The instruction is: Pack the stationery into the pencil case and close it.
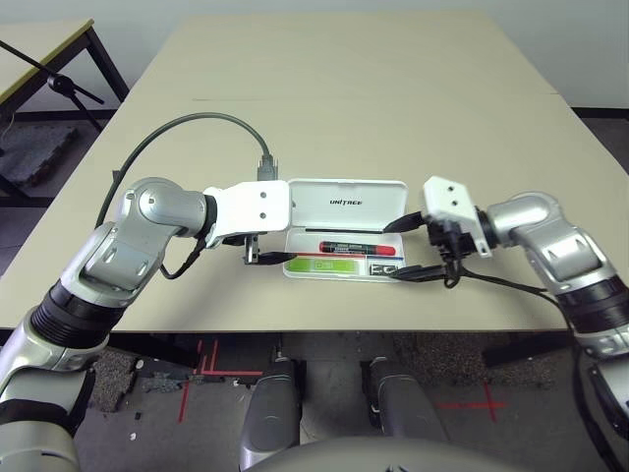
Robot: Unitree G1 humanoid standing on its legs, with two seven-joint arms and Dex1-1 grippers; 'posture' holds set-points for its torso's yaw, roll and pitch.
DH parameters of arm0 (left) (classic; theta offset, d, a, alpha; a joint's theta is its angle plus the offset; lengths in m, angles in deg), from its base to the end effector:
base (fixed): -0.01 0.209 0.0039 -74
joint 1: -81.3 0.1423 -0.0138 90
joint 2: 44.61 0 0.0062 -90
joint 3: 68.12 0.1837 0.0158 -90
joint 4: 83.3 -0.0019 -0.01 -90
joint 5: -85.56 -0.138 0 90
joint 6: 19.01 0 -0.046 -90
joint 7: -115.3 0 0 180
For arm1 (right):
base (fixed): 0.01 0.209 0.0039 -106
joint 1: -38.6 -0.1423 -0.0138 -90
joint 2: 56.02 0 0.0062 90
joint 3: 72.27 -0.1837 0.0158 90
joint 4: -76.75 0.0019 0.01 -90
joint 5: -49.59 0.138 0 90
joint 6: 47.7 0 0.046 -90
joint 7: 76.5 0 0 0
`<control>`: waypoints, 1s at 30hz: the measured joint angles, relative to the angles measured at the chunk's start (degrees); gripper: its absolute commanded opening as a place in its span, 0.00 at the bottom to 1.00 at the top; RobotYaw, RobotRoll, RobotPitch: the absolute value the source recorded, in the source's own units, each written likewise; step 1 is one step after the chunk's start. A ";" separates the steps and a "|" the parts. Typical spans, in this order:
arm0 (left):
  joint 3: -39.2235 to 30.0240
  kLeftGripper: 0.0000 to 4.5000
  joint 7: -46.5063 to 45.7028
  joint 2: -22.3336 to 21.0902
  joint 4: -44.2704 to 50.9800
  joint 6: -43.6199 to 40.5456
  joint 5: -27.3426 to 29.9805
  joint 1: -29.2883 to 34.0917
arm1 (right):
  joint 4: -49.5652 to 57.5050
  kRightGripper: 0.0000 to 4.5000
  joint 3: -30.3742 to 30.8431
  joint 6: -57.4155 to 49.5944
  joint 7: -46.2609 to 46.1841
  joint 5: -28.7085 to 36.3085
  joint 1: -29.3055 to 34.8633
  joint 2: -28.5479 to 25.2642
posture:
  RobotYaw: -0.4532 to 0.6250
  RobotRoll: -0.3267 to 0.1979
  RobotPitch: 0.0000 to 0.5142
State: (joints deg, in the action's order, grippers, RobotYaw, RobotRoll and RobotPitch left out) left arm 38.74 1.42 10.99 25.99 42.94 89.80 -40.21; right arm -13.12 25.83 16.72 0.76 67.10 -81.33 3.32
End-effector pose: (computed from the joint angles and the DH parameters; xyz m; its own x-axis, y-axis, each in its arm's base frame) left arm 0.2516 0.1940 0.2157 0.3719 -0.6729 -0.6395 0.8819 0.0412 0.4696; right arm 0.2755 -0.2433 0.1902 0.2145 0.8388 -0.5004 -0.9765 0.1733 -0.1281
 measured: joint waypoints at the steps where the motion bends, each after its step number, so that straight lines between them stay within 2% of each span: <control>1: -0.09 1.00 0.00 -0.22 0.00 0.06 0.00 0.47 | 0.37 0.99 -2.08 -1.60 0.64 1.65 0.97 -2.22 | 0.49 0.62 0.22; 3: -0.22 1.00 0.00 -0.48 -0.09 0.12 0.00 1.02 | 0.47 0.99 -5.90 -4.27 1.30 4.12 2.40 -5.51 | 0.49 0.62 0.22; 6: -0.43 1.00 0.00 -0.51 -0.18 0.63 0.00 1.06 | 1.46 0.99 -9.46 -7.05 2.06 7.56 3.99 -7.61 | 0.47 0.62 0.21; 11: -0.61 1.00 0.00 -0.59 -1.23 1.31 0.00 1.14 | 1.47 0.99 -12.45 -8.83 2.98 9.75 6.97 -10.97 | 0.46 0.62 0.21; 17: -0.64 1.00 0.06 -1.40 -2.13 1.73 -0.01 1.19 | 1.87 0.99 -13.34 -9.18 2.64 10.78 8.01 -11.21 | 0.46 0.62 0.20; 20: -0.65 0.87 1.05 -3.81 -2.27 1.39 -0.01 2.18 | 1.86 1.00 -13.28 -9.16 2.17 10.77 7.99 -11.03 | 0.46 0.62 0.20; 22: -0.59 0.70 1.58 -5.66 -3.63 1.48 -0.70 3.04 | 1.85 1.00 -13.21 -9.15 1.93 10.76 7.97 -10.95 | 0.47 0.62 0.20; 26: 0.64 0.34 0.24 -8.62 -11.44 5.12 -7.42 3.05 | 1.85 1.00 -12.93 -8.91 1.78 10.73 7.79 -10.54 | 0.47 0.62 0.21; 30: 1.25 0.01 -1.13 -7.72 -18.16 9.10 -11.06 2.69 | 1.84 1.00 -12.11 -8.79 1.70 10.65 7.72 -10.19 | 0.47 0.62 0.21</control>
State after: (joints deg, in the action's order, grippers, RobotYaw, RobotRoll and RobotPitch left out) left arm 39.98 0.28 3.27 7.83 52.05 78.74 -37.52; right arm -11.28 13.73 7.93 2.47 77.75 -73.61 -6.87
